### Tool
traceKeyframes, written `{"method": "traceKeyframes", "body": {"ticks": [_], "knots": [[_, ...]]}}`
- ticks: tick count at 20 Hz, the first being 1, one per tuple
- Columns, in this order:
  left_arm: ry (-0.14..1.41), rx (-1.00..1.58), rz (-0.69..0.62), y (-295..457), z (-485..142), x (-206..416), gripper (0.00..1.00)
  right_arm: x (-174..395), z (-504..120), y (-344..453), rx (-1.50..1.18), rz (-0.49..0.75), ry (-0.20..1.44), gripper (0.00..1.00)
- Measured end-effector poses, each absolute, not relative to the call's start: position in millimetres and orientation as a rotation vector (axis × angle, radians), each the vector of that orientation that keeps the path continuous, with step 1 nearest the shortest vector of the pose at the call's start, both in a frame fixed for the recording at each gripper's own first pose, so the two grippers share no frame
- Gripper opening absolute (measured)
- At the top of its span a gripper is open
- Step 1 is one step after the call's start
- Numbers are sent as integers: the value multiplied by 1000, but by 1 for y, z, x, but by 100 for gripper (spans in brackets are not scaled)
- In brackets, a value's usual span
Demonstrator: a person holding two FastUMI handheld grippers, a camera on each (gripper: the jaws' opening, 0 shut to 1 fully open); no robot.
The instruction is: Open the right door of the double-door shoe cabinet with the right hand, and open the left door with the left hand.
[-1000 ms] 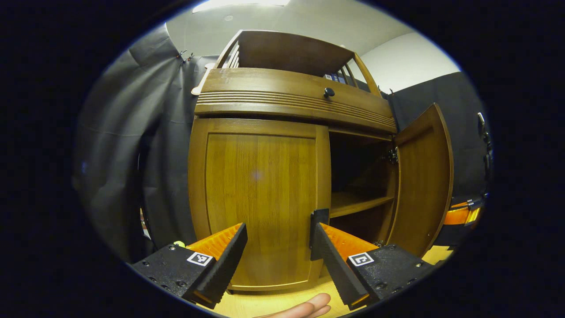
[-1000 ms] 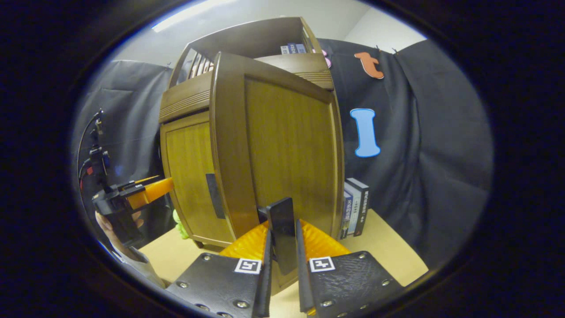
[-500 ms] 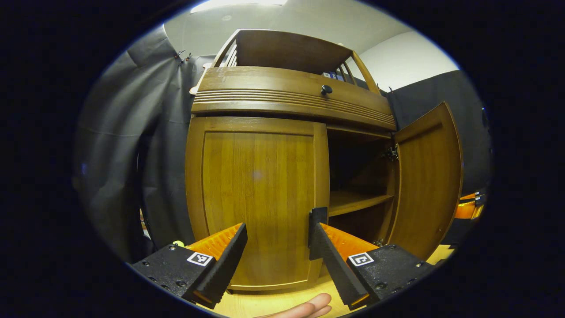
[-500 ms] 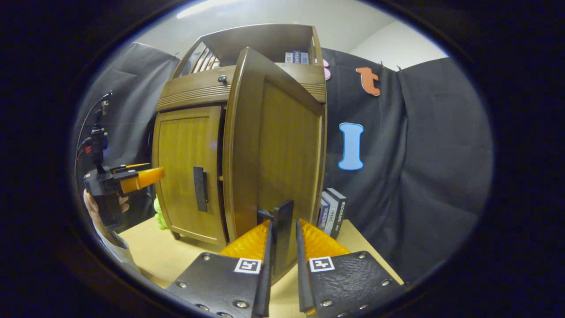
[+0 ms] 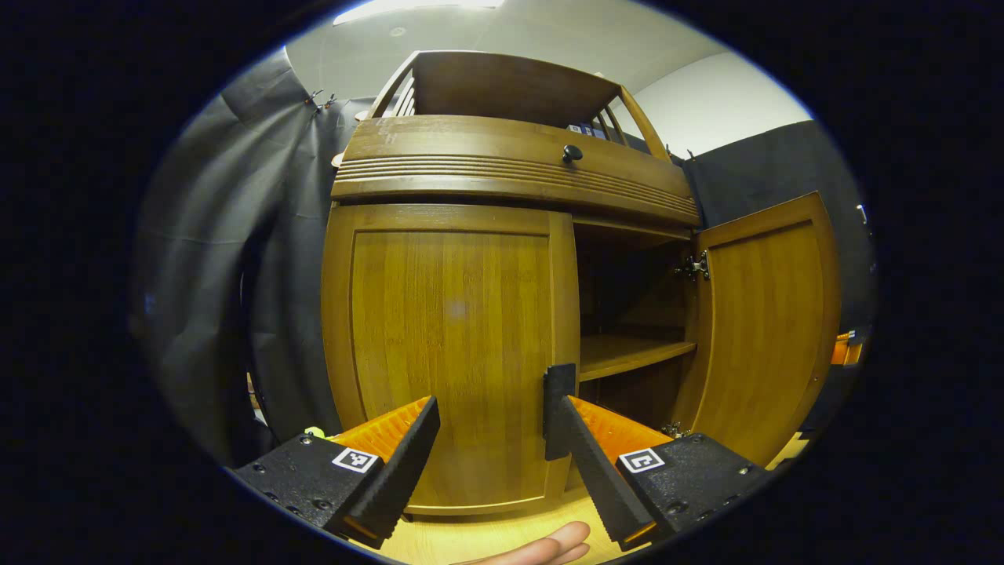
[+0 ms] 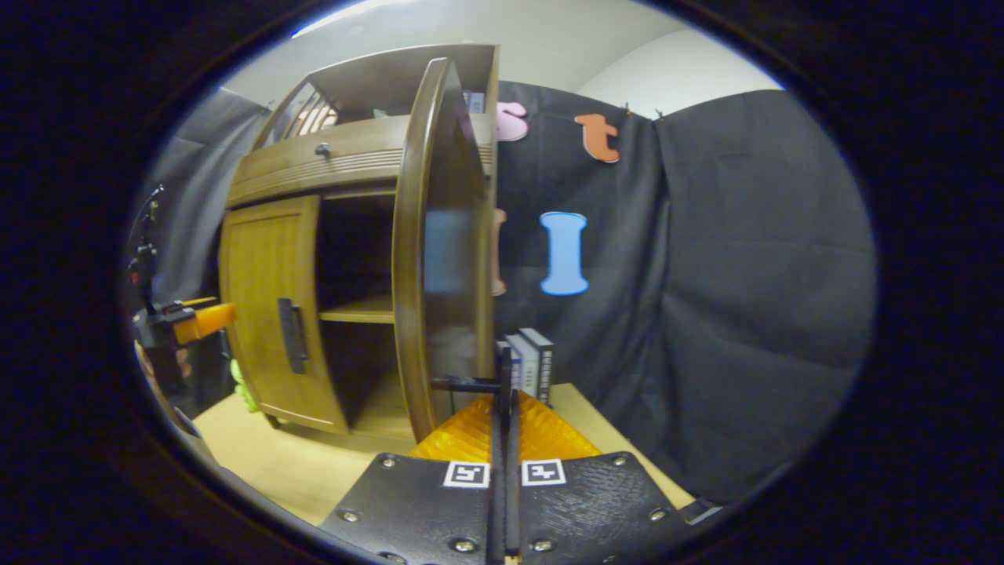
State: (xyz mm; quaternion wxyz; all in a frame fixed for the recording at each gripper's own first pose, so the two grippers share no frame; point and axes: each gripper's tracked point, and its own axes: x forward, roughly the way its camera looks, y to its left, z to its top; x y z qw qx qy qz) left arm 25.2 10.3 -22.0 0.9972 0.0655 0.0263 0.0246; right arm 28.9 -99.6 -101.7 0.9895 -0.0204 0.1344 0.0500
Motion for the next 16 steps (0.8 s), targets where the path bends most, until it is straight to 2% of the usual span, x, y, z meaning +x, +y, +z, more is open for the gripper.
{"method": "traceKeyframes", "body": {"ticks": [2,3,4,5,6,7,11,12,13,14,16], "knots": [[59,133,55,10,-25,29,96,35,-103,-111,4,138,277,1],[62,134,58,11,-26,30,92,37,-102,-116,3,153,275,1],[68,136,61,11,-29,32,96,39,-103,-123,8,160,273,0],[75,138,66,12,-32,34,92,39,-103,-124,16,168,270,1],[79,138,72,12,-34,35,96,40,-103,-125,12,170,266,1],[85,135,76,13,-37,38,92,40,-102,-128,-4,168,257,1],[83,118,90,10,-47,55,92,40,-103,-132,11,177,247,1],[67,112,77,5,-47,62,96,39,-102,-131,1,177,238,1],[61,110,48,-3,-50,69,92,38,-103,-133,-21,169,225,1],[62,122,-5,-13,-56,74,96,33,-102,-138,-53,153,213,1],[58,152,-44,-17,-61,83,94,25,-98,-157,-68,74,190,2]]}}
